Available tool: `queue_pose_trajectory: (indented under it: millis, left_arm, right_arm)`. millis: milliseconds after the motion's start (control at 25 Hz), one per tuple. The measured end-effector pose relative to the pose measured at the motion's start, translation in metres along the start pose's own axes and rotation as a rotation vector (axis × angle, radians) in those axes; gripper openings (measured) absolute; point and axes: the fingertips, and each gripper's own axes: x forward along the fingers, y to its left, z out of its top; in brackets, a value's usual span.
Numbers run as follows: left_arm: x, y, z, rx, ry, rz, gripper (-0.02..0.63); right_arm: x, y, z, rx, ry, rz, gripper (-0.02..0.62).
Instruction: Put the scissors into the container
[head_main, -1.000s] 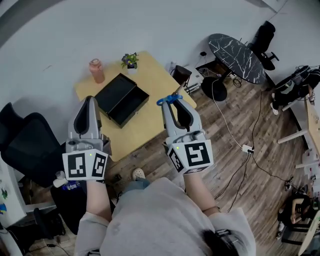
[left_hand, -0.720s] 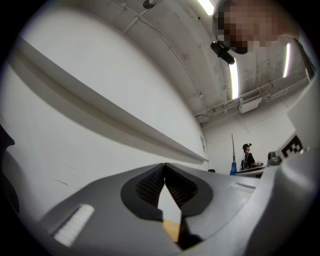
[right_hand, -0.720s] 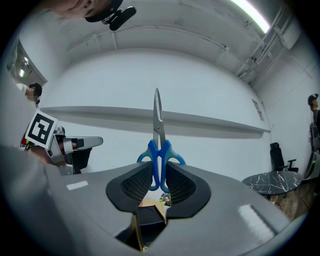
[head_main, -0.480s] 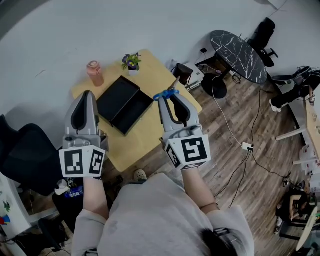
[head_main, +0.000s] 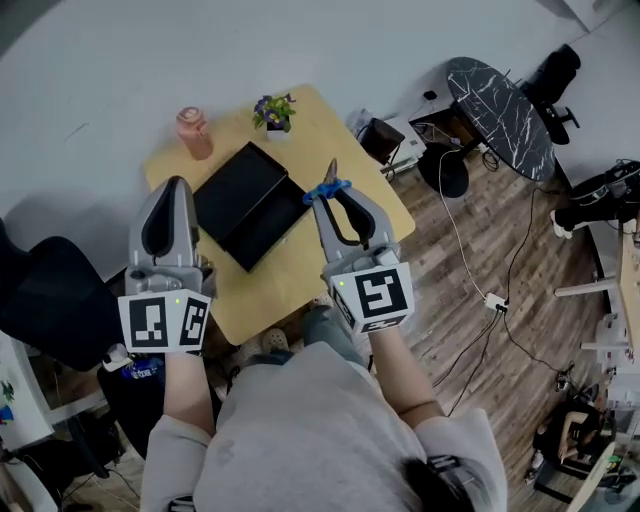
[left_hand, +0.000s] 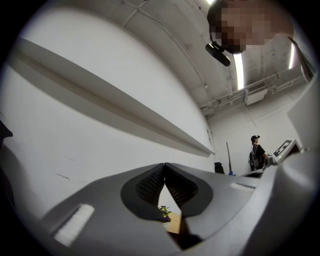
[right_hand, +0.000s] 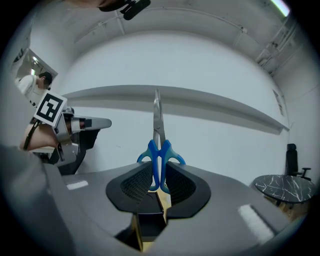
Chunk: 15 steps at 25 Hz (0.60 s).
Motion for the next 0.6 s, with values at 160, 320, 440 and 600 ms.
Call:
queue_pose_trajectory:
  millis: [160,320,440,600]
  left_arm:
    - [0.014,0.003,-0.003,0.022,0.001,0.054,0.058]
    - [0.022,0.009,-0.009,0.033,0.013,0.128,0.058]
    - [0.023,0.016,-0.015,0.030,0.021,0.189,0.058]
    - [0.020,0.020,-0.020,0.040,0.030,0.266,0.058]
  right_arm:
    - [0.025,-0.007,-0.020,-0.053,0.046,0.100,0.084]
    - [0.049,-0.007,-0.039,-0.126,0.086,0.217,0.084]
    - [0.063,-0.004,-0.053,-0.189,0.109,0.304,0.084]
    - [0.075,0.003,-0.071,-0.279,0.128,0.423,0.083]
